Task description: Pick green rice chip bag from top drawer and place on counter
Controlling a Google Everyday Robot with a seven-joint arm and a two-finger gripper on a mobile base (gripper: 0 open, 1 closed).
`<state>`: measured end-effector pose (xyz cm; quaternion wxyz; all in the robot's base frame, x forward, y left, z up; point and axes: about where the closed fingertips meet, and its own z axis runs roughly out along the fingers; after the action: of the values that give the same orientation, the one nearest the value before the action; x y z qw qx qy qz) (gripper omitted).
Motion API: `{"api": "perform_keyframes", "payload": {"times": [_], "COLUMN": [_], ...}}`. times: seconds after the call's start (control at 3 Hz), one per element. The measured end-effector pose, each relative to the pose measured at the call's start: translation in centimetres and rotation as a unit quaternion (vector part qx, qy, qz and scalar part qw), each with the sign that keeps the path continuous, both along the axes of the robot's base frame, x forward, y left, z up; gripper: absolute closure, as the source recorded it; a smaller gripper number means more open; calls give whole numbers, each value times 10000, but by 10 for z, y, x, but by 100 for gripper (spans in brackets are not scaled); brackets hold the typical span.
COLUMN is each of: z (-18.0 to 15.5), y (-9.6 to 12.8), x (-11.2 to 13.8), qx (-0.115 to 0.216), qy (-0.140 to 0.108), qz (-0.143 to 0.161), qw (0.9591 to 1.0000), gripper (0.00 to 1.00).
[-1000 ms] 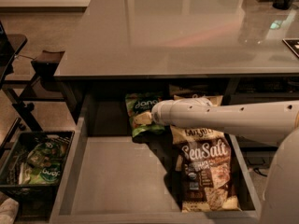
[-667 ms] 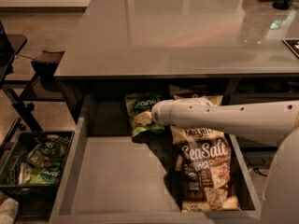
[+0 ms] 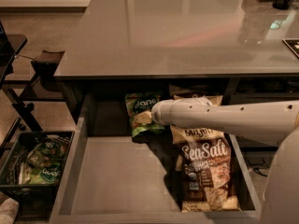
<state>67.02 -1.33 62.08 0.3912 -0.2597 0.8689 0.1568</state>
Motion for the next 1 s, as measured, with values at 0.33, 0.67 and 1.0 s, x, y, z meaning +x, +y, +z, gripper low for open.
{"api": "perform_keyframes", "payload": {"times": [0.33, 0.67, 1.0], "z": [4, 4, 7], "y": [0, -1, -1], "x": [0, 0, 0], "qx": [0, 16, 36], "qy": [0, 58, 89], "qz": [0, 23, 22], "qw": [10000, 10000, 10000], "gripper": [100, 100, 100]}}
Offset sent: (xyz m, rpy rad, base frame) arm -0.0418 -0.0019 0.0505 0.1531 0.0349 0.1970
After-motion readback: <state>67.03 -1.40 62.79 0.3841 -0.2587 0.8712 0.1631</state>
